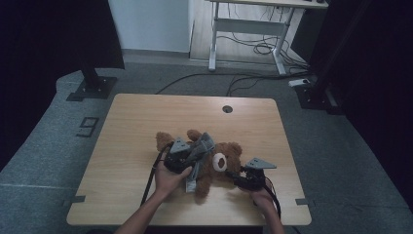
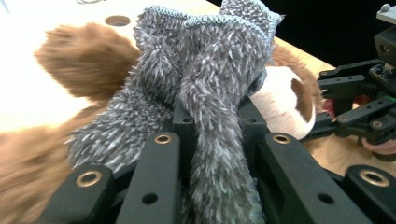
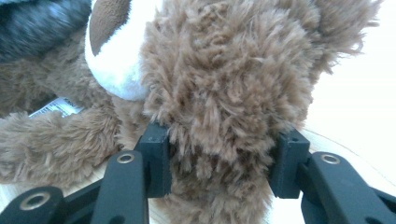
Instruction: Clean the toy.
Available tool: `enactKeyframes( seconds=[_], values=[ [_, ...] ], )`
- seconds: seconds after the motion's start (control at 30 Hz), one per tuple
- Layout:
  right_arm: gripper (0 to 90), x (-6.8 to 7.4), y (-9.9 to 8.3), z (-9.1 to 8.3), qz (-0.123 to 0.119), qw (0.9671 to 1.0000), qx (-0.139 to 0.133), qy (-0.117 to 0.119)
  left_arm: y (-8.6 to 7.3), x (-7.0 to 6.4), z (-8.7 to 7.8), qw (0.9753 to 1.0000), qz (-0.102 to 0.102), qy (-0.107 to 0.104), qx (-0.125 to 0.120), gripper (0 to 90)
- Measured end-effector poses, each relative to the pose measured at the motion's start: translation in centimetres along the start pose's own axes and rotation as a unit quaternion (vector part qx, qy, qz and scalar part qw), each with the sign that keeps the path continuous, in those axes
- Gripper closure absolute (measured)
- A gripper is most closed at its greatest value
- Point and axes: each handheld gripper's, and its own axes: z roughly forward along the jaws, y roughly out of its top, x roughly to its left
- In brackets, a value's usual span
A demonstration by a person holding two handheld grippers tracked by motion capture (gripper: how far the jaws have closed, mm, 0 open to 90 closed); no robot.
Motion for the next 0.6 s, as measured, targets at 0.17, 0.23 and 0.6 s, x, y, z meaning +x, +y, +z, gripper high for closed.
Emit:
enactKeyframes(
  seconds=[0.17,0.23,0.6],
  values=[
    [52.4,-0.1,-0.2,-0.1,0.003,1.0,0.001,0.004,-0.9,1.6,-2.4,0.9997,-0.007,0.022,-0.01,74.5],
    [52.6,-0.1,-0.2,-0.1,0.004,1.0,0.0,0.005,-1.4,2.5,-3.2,0.9992,-0.015,0.034,-0.013,74.6],
    [52.7,-0.2,-0.2,-0.1,0.01,0.9999,-0.003,0.008,-4.0,7.5,-4.9,0.9933,-0.058,0.099,0.008,74.6]
  ],
)
